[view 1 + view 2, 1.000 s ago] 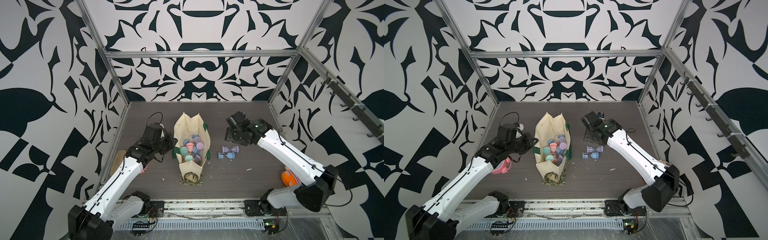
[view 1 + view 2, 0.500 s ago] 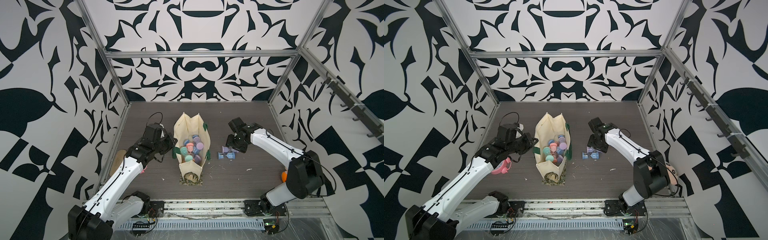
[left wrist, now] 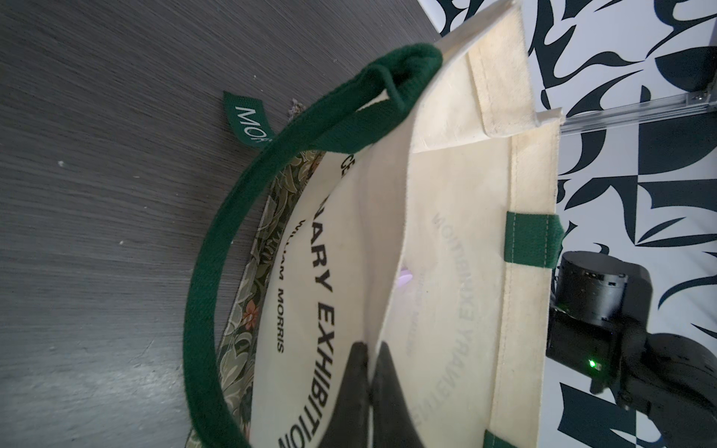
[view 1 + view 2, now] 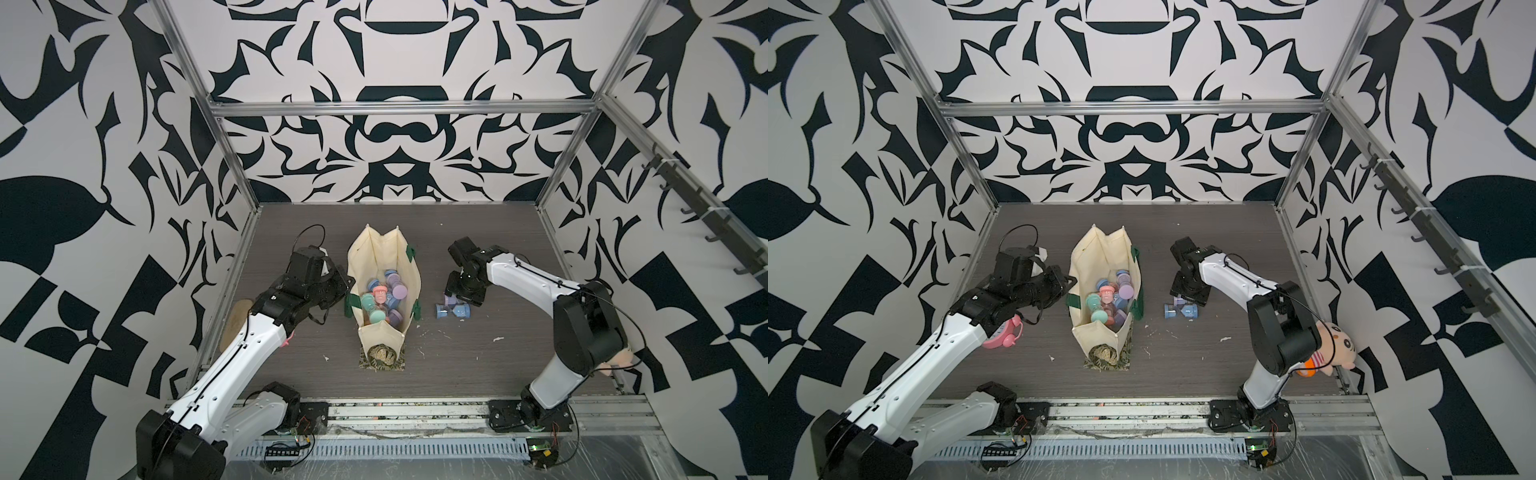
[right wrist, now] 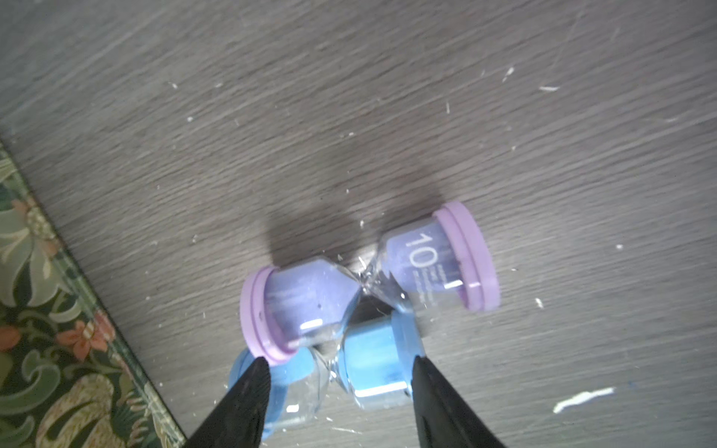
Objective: Put the hourglass into the canvas bag
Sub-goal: Pick up the hourglass from the center of the board.
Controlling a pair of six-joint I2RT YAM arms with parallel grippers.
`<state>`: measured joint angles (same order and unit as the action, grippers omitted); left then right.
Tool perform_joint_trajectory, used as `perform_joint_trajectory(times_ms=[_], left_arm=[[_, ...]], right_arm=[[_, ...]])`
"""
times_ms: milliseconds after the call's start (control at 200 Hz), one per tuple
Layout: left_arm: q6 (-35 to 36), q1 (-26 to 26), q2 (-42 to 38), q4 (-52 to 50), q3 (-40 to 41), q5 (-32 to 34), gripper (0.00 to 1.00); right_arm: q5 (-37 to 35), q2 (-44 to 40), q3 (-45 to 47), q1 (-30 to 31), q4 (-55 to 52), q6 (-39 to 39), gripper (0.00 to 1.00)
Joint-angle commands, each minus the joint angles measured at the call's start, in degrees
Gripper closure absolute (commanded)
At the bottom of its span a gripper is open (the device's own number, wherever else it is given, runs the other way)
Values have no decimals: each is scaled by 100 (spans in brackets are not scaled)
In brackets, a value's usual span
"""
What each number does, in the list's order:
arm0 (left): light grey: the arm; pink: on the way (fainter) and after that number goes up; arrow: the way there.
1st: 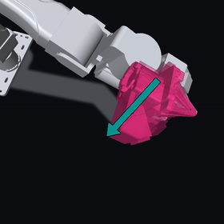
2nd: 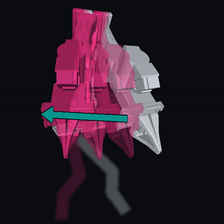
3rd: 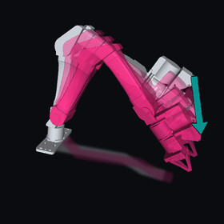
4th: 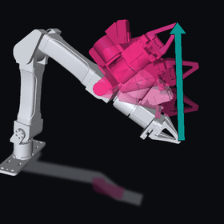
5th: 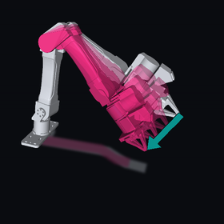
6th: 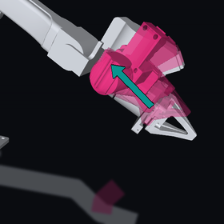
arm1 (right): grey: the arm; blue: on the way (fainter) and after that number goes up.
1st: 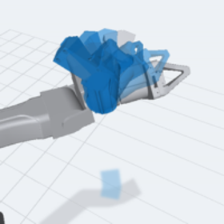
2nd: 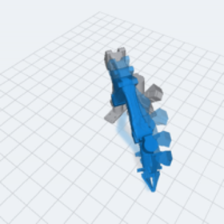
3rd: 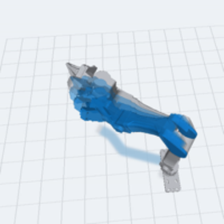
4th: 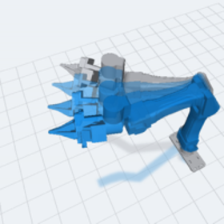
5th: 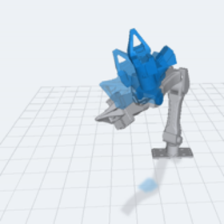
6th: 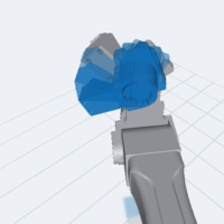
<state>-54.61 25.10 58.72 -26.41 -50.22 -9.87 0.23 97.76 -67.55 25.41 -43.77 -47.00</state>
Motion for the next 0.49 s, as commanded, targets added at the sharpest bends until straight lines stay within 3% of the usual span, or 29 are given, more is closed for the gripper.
perform_joint_trajectory(times_ms=[0,490], left_arm=[[3,-4,-18,38,122,-72,97],[-59,-1,25,179,188,-133,97]], right_arm=[[54,91,-257,-18,33,-135,40],[176,1092,-822,-16,112,-371,39]])
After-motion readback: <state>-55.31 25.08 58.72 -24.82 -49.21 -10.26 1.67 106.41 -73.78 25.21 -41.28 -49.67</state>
